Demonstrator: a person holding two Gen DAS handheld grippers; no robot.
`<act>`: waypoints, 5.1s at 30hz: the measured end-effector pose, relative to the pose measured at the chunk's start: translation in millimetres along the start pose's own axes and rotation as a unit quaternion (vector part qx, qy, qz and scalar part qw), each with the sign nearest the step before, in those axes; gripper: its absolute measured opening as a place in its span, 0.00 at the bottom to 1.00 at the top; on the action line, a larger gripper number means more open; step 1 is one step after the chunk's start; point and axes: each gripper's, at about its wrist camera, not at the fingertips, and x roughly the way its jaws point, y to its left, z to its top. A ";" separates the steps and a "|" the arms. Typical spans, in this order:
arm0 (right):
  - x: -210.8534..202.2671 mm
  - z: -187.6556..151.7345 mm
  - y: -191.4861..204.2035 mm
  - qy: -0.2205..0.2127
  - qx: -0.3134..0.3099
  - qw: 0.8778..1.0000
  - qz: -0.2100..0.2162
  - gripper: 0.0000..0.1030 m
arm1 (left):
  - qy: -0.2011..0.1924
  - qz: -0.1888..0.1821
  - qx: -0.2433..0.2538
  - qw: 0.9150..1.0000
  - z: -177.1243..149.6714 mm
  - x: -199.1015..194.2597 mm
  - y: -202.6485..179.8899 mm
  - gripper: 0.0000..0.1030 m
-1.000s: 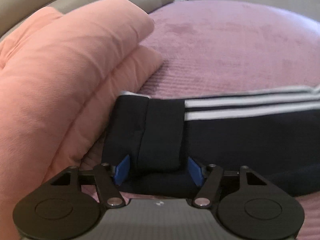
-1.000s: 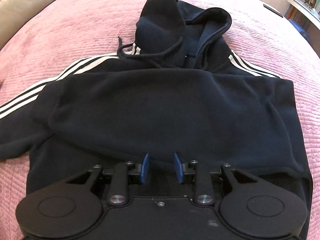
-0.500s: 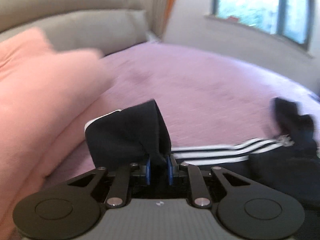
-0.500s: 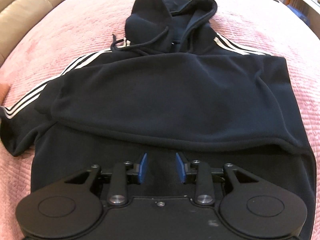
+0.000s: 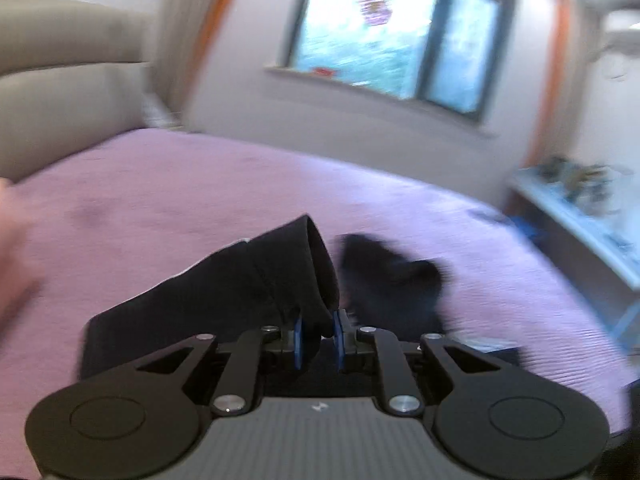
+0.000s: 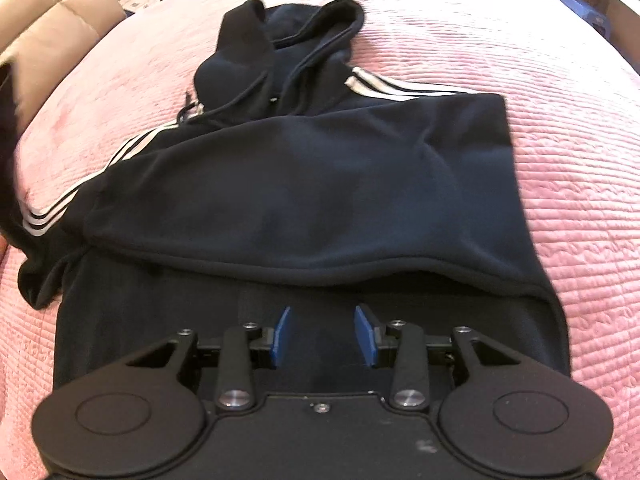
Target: Fold large clothes
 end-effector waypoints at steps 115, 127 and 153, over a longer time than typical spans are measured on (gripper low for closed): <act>75.2 248.8 -86.2 -0.146 0.009 0.989 0.029 0.45 | 0.154 -0.040 -0.039 0.986 53.7 277.0 125.2 0.50; 176.4 280.8 -21.5 -0.103 -0.043 0.994 -0.001 0.04 | 0.214 -0.086 -0.041 0.972 34.7 402.5 81.3 0.07; 213.3 356.4 -6.8 -0.027 -0.160 0.978 0.128 0.08 | 0.276 -0.203 -0.003 0.939 71.3 489.9 66.2 0.13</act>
